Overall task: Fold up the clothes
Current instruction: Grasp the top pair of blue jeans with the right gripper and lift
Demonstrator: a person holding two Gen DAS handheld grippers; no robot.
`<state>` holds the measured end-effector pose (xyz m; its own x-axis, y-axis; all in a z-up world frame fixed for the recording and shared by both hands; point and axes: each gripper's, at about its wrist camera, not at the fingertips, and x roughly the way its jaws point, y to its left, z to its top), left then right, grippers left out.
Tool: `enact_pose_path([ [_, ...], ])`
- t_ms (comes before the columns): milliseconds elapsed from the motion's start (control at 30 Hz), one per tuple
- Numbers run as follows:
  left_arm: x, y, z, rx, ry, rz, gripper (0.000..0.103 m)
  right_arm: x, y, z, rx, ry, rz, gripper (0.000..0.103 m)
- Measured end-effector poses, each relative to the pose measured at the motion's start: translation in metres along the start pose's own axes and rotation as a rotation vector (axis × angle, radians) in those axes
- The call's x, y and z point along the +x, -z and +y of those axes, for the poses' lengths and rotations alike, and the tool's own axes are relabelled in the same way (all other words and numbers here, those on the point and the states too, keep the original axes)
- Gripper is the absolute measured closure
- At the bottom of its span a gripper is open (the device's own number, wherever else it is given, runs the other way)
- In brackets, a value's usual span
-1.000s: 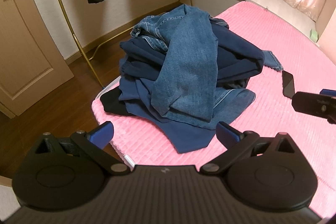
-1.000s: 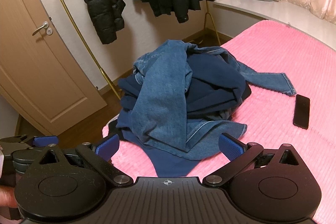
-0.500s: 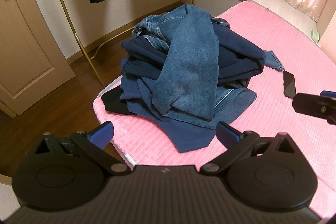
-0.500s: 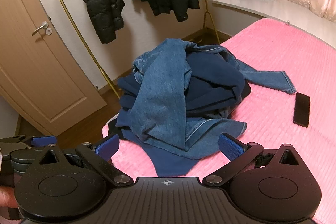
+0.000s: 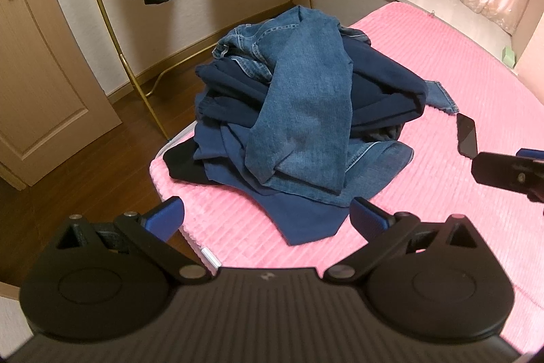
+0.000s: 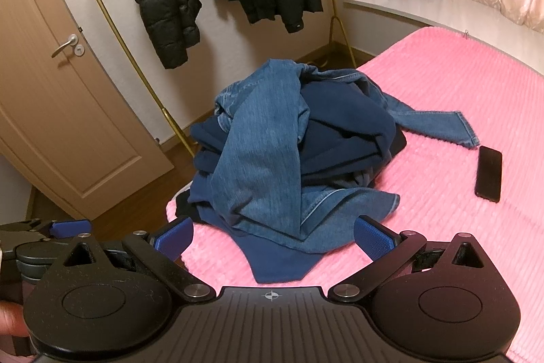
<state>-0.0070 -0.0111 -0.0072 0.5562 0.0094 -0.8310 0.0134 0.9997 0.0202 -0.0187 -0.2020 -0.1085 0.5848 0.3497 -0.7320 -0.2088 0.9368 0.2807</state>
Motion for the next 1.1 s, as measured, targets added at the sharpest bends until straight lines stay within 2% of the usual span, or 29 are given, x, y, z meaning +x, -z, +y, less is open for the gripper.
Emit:
enact_pose_path([
  [133, -0.001, 0.004, 0.001, -0.051, 0.002, -0.002, 0.002, -0.002, 0.002, -0.006, -0.009, -0.008, 0.005, 0.0],
  [233, -0.006, 0.011, -0.001, -0.083, -0.014, -0.036, 0.003, -0.005, 0.003, -0.018, -0.017, -0.009, 0.008, 0.0],
  [367, -0.013, 0.02, -0.006, -0.077, -0.052, -0.049, 0.004, -0.004, 0.0, -0.036, -0.037, -0.015, -0.001, 0.0],
  [500, -0.015, 0.024, 0.001, -0.101, -0.049, -0.044, 0.004, 0.002, -0.013, -0.045, -0.053, -0.047, -0.011, 0.0],
  [633, 0.0, 0.006, 0.014, -0.082, -0.071, -0.069, 0.004, 0.016, -0.036, -0.043, -0.068, -0.086, -0.046, 0.0],
  [700, 0.017, -0.012, 0.024, -0.068, -0.076, -0.078, 0.004, 0.031, -0.052, -0.039, -0.09, -0.093, -0.061, 0.0],
  [833, 0.065, -0.052, 0.043, -0.002, -0.001, -0.089, 0.004, 0.076, -0.09, -0.033, -0.106, -0.097, -0.076, 0.0],
  [1000, 0.13, -0.097, 0.054, 0.149, 0.056, -0.099, 0.004, 0.157, -0.141, -0.029, -0.097, -0.072, -0.055, 0.0],
  [1100, 0.166, -0.117, 0.06, 0.193, 0.084, -0.084, 0.004, 0.213, -0.17, -0.029, -0.099, -0.061, -0.032, 0.0],
])
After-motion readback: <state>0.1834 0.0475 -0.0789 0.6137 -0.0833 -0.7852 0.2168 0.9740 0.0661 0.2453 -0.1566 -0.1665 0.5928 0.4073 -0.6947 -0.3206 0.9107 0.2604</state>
